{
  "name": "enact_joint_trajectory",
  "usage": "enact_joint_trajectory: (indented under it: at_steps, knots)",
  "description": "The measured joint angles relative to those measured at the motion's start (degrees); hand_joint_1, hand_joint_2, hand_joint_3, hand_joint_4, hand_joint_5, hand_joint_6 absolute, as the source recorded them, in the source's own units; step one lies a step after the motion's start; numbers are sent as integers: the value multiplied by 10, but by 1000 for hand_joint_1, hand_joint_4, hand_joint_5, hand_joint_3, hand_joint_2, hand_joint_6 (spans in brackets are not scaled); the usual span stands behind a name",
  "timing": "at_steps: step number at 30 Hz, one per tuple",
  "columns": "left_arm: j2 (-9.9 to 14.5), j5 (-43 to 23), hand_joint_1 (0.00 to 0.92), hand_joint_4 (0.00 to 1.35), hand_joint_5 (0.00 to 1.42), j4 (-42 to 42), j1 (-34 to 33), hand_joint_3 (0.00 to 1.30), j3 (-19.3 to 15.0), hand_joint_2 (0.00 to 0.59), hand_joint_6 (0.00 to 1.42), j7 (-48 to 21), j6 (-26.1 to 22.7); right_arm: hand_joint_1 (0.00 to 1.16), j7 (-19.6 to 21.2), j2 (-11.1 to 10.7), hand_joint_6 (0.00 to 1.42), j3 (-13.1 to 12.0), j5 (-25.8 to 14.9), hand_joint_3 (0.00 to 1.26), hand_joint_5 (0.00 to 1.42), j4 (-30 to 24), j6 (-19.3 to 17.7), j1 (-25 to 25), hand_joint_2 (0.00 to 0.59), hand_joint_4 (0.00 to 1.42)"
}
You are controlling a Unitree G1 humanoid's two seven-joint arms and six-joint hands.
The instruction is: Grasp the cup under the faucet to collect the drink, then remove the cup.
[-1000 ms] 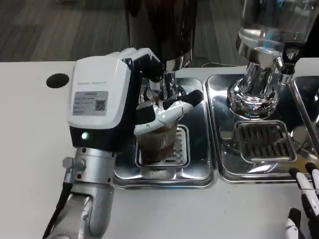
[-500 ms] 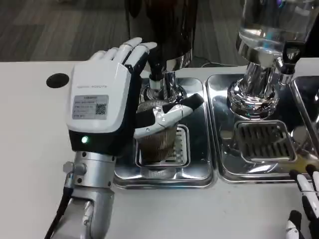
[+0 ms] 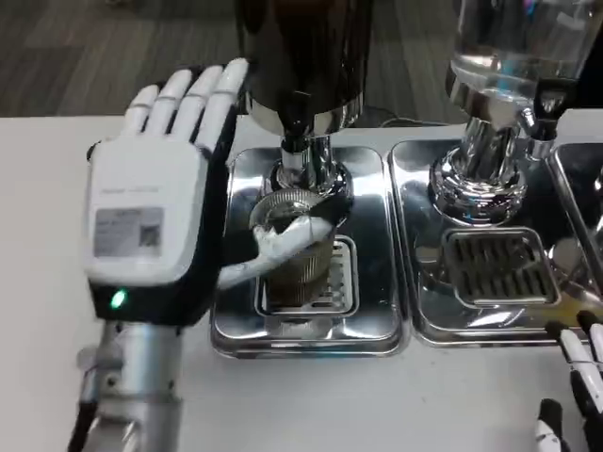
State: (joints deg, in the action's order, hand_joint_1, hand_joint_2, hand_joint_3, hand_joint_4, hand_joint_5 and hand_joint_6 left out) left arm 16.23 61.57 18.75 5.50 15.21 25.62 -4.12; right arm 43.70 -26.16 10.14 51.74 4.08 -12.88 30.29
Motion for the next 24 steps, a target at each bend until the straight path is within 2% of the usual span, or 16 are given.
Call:
enact_joint_trajectory:
  at_steps: [3,5,9,15,17,21,23,24]
  knots:
    - [18,-12,0,0,165,12,68,187,-18,83,181,16,21,226,7,-4,90,-4,-2,83,2,0,-12,2,415,0]
    - [25,-21,0,0,165,12,129,189,-23,83,181,61,52,234,9,-8,96,-6,-6,74,13,-2,-27,2,379,0]
    - [36,-21,0,0,165,-37,197,187,-20,83,176,109,76,246,-2,-12,98,-9,-10,62,0,-14,-30,-4,351,0]
    - [53,-14,0,0,153,-98,214,167,-14,82,134,136,84,278,-46,-12,108,-3,-5,2,15,-49,-24,-24,306,0]
    - [58,-7,0,0,153,-117,213,180,-11,82,131,141,84,327,-73,-9,134,-1,-6,0,34,-65,-19,-31,291,1]
    - [60,-8,0,0,153,-160,208,185,-6,82,129,158,96,373,-164,3,91,-2,-56,0,0,-104,-13,-56,269,0]
    - [60,-9,0,0,153,-175,206,186,-4,82,126,164,96,376,-230,11,72,-2,-102,0,0,-122,0,-73,234,0]
    - [59,-9,0,0,152,-184,205,186,-3,82,124,166,96,371,-281,16,58,-2,-131,0,0,-136,15,-91,223,0]
